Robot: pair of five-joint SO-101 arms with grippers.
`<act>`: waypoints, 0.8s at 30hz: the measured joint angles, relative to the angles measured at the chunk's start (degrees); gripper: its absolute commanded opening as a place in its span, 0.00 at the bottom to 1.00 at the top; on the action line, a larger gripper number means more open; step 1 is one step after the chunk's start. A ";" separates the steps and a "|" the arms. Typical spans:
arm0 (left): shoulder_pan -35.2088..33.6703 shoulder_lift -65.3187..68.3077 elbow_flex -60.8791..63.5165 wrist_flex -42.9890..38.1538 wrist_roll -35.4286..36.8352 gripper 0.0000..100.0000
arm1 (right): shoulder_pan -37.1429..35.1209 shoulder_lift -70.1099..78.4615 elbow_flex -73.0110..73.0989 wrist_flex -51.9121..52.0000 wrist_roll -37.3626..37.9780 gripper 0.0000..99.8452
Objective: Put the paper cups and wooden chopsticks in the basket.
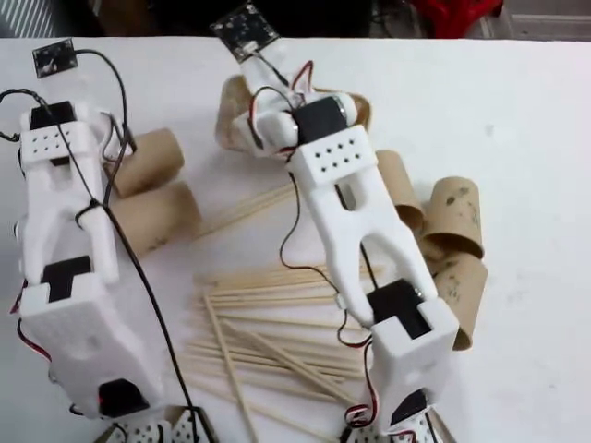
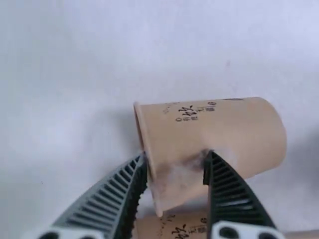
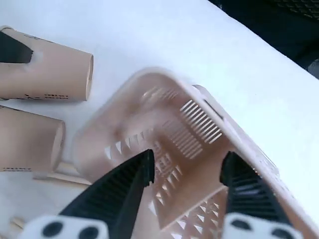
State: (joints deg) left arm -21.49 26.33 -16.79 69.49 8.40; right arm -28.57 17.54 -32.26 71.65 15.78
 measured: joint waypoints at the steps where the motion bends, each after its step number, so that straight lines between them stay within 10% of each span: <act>1: 0.00 -0.26 0.18 0.00 0.00 0.19 | 0.00 0.00 0.00 0.00 0.00 0.29; 24: 0.35 -0.53 0.70 0.00 0.00 0.20 | 4.84 0.00 -10.55 11.78 0.09 0.31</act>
State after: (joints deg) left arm -21.14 25.80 -16.09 69.49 8.40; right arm -23.74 17.54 -42.81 83.43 15.87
